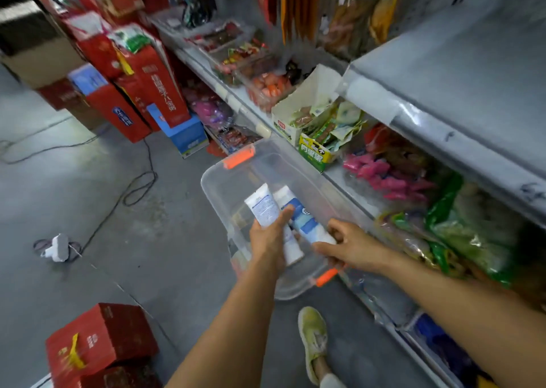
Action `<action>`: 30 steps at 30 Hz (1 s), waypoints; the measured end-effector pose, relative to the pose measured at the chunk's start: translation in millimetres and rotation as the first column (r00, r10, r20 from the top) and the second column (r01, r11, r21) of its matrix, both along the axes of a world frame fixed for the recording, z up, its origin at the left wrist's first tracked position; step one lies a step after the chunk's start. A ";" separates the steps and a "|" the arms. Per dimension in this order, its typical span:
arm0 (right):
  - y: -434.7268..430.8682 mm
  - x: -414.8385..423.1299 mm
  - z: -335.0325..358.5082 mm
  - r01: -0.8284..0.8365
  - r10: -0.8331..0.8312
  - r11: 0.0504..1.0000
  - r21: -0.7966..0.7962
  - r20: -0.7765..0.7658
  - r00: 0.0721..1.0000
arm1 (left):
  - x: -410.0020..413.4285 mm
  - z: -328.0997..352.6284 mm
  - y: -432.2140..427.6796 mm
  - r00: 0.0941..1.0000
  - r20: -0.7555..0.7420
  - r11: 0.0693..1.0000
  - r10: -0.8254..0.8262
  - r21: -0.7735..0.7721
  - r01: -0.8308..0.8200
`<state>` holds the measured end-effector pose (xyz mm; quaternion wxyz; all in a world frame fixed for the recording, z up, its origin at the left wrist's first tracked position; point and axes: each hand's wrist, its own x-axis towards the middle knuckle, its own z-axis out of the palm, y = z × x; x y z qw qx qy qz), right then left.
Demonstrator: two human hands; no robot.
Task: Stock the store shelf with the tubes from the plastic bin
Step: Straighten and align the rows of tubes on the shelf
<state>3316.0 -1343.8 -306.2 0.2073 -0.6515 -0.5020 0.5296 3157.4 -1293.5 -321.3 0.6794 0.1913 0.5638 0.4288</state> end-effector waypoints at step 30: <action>-493.2 199.3 276.5 0.474 -0.453 0.870 0.135 -0.156 0.877 | 232.8 280.6 -426.0 0.775 -0.109 0.662 -0.622 0.455 0.595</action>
